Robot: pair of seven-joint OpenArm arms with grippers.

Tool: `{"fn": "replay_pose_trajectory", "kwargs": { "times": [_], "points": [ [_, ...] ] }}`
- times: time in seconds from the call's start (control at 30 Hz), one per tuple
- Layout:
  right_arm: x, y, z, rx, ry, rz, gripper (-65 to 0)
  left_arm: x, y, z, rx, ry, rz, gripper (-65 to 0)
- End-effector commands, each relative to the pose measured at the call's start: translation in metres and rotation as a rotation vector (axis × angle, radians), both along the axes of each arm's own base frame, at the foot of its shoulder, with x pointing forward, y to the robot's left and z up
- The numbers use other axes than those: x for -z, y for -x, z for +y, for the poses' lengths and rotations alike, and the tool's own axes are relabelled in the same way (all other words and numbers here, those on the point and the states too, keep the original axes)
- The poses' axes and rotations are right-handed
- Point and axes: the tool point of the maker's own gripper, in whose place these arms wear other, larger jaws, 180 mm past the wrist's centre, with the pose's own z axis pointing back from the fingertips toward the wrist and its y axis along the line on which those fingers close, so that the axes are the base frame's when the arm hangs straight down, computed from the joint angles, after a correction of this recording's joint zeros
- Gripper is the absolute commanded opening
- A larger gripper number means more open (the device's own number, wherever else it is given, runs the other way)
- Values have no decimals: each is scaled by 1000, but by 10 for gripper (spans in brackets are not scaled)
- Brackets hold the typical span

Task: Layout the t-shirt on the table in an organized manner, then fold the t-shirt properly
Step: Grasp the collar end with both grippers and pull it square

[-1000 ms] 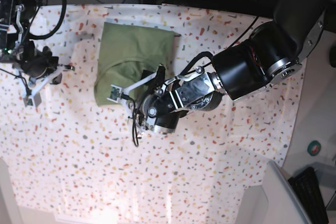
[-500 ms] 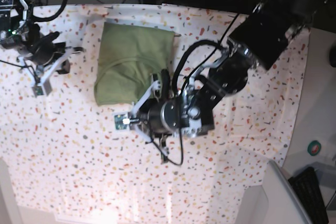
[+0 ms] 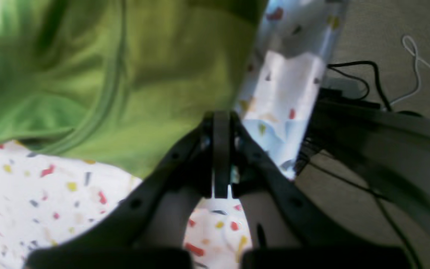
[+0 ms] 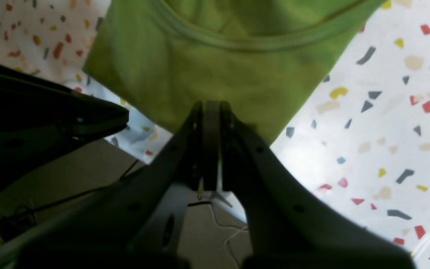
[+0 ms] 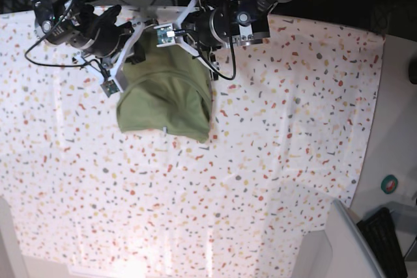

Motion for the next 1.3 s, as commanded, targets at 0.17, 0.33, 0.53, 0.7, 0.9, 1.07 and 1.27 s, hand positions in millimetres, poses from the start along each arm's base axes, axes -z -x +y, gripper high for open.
{"fn": "replay_pose_trajectory", "kwargs": {
  "times": [0.17, 0.33, 0.53, 0.7, 0.9, 1.07, 1.27],
  "points": [
    [20, 4, 15, -26, -34, 22, -650, -7, -2, 1, 0, 23, -17, -650],
    [19, 6, 25, -44, -52, 11, -650, -7, -10, 11, -26, 12, -29, -650],
    [25, 7, 21, -32, -45, 25, -650, 2, -26, 30, -91, -21, -22, -650],
    [46, 15, 15, -24, -25, 84, -650, 29, -17, 40, -87, -77, 46, -650],
    [57, 16, 11, 3, -30, 84, -650, 30, -16, 41, -90, -81, 49, -650],
    [43, 14, 14, -4, -42, 48, -650, 13, -27, 36, -95, -49, 0, -650],
    [3, 2, 2, -32, -17, -55, -650, -27, -40, 31, -120, 20, -104, -650]
  ]
}}
